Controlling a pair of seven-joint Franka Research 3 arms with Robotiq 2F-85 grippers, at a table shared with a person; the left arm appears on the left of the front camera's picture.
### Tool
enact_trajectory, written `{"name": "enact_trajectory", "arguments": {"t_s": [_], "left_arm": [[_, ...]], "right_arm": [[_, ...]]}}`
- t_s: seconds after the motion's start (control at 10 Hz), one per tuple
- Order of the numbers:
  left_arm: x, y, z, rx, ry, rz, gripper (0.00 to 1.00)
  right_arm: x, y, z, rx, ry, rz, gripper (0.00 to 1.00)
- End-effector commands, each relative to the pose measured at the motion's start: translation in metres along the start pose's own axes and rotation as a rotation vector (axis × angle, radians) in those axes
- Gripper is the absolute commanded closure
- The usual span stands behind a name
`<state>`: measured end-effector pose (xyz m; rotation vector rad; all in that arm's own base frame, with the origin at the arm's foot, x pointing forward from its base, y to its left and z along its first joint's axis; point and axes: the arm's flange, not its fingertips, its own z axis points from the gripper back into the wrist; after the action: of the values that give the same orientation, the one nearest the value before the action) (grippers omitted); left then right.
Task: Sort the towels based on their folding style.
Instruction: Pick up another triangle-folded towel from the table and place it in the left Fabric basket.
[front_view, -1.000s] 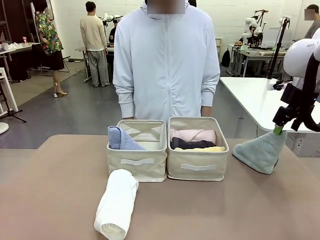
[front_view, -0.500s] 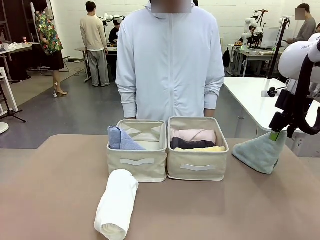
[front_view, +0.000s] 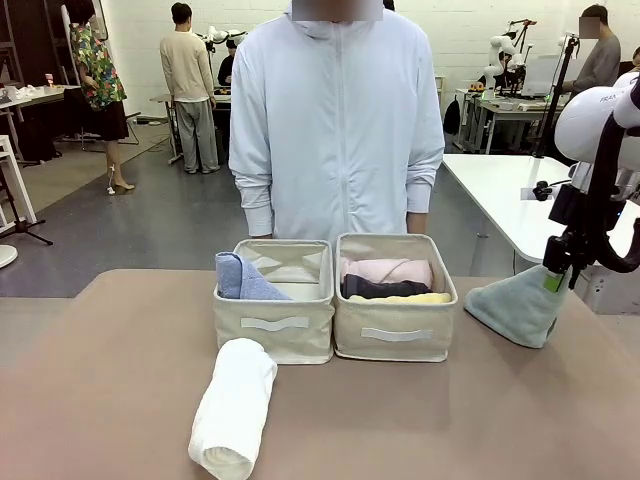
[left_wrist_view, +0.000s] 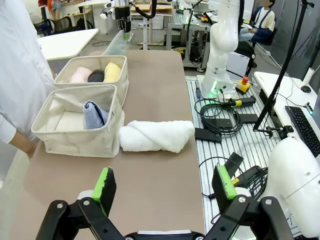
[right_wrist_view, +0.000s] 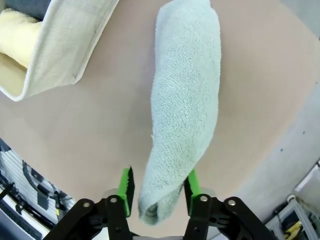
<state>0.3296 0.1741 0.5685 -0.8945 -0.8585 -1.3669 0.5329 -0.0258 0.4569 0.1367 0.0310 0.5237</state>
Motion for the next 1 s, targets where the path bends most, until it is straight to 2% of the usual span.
{"name": "enact_trajectory", "arguments": {"t_s": [0.0,0.5,0.7,0.8,0.9], "left_arm": [[-0.001,-0.001,0.001,0.004,-0.017,-0.028,0.00],[-0.001,-0.001,0.001,0.004,-0.017,-0.028,0.00],[-0.001,-0.001,0.001,0.004,-0.017,-0.028,0.00],[-0.001,-0.001,0.001,0.004,-0.017,-0.028,0.00],[-0.001,-0.001,0.001,0.004,-0.017,-0.028,0.00]], "right_arm": [[-0.001,0.000,-0.001,0.014,-0.001,0.030,1.00],[-0.006,0.012,0.006,-0.009,0.000,0.047,1.00],[-0.038,0.056,0.050,-0.006,0.004,0.085,1.00],[-0.064,0.093,0.087,-0.016,-0.031,0.159,1.00],[-0.092,0.136,0.127,-0.095,-0.073,0.181,1.00]]}}
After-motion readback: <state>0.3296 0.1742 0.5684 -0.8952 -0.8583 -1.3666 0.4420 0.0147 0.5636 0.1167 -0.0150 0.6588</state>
